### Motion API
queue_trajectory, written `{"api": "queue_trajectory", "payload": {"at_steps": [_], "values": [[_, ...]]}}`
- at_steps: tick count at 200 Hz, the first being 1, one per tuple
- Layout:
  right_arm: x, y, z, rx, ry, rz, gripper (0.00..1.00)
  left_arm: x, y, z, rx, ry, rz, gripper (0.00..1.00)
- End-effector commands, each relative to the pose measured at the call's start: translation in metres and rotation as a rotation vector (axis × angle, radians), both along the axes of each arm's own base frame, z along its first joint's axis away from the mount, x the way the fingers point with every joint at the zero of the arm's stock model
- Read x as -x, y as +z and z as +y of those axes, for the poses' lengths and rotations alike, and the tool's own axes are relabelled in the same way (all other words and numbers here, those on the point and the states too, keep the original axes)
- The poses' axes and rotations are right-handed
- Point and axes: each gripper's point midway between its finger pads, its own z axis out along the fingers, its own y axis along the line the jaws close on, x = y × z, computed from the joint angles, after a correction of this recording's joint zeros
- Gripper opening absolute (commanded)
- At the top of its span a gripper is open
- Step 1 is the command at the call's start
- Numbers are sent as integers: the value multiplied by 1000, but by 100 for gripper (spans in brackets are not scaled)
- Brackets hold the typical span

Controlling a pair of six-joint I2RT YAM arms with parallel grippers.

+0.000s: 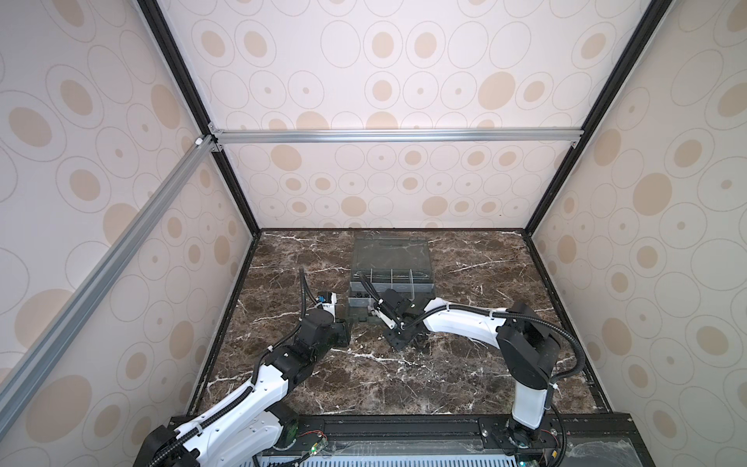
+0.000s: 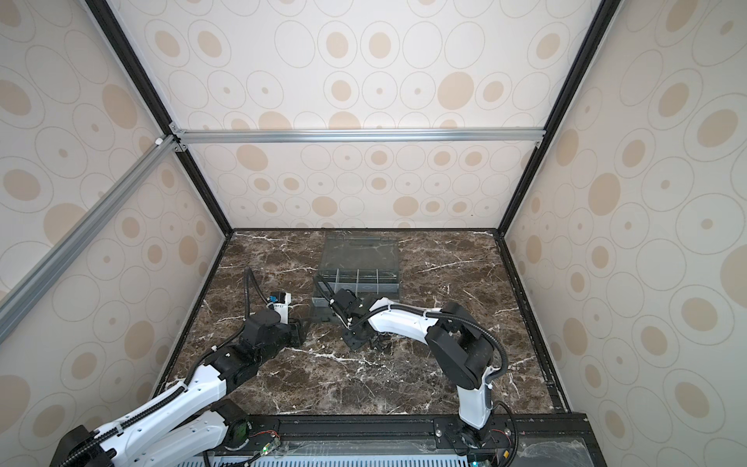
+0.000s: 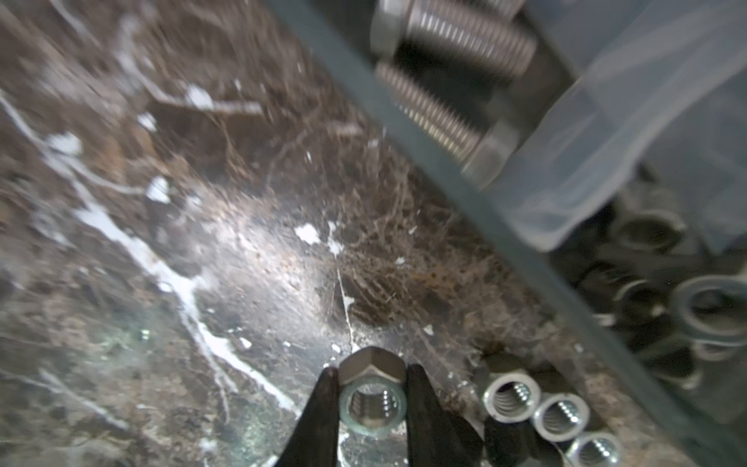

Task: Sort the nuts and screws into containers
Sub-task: 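Lift the silver nut over the organizer and release it beside the black nuts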

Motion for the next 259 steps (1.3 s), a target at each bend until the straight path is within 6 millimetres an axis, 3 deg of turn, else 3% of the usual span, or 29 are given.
{"api": "queue_trajectory", "payload": {"at_steps": [1, 52, 105, 169, 259], "values": [[-25, 48, 9, -110, -20, -80, 20, -5, 17, 2, 29, 26, -31, 46], [-86, 84, 9, -213, -156, -170, 21, -2, 14, 3, 46, 32, -30, 46], [-132, 75, 23, -211, -206, -175, 21, 5, 11, 7, 50, 40, -19, 46], [-142, 46, 32, -191, -238, -126, 23, 11, 8, 12, 66, 52, -13, 46], [-141, 48, 29, -195, -256, -126, 42, 12, 8, 11, 72, 47, -15, 47]]}}
